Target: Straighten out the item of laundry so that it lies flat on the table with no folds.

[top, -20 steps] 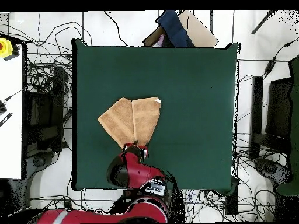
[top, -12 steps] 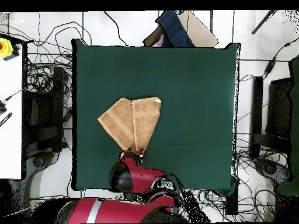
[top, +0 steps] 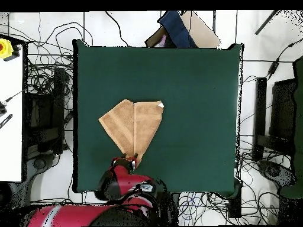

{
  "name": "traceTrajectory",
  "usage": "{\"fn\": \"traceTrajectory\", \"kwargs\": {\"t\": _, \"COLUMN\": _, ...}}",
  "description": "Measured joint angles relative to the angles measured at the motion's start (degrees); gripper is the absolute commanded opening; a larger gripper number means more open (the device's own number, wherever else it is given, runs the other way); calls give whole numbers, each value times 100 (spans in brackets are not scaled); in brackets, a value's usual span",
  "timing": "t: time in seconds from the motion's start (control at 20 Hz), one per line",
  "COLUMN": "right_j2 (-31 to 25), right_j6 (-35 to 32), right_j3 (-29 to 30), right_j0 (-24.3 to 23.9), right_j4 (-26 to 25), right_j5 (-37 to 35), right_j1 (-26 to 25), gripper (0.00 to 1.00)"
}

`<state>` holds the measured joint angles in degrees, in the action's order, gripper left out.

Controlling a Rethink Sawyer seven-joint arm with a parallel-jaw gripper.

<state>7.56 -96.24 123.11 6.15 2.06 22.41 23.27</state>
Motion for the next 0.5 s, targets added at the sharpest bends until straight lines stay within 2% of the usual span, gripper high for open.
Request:
{"fn": "traceTrajectory", "kwargs": {"t": 0.25, "right_j2": 733, "right_j6": 0, "right_j3": -2, "right_j0": 1401, "right_j4": 1150, "right_j5": 821, "right_j1": -314, "gripper": 100}}
{"fn": "traceTrajectory", "kwargs": {"t": 0.5, "right_j2": 1030, "right_j6": 0, "right_j3": -1, "right_j0": 1866, "right_j4": 1561, "right_j5": 1074, "right_j1": -395, "gripper": 100}}
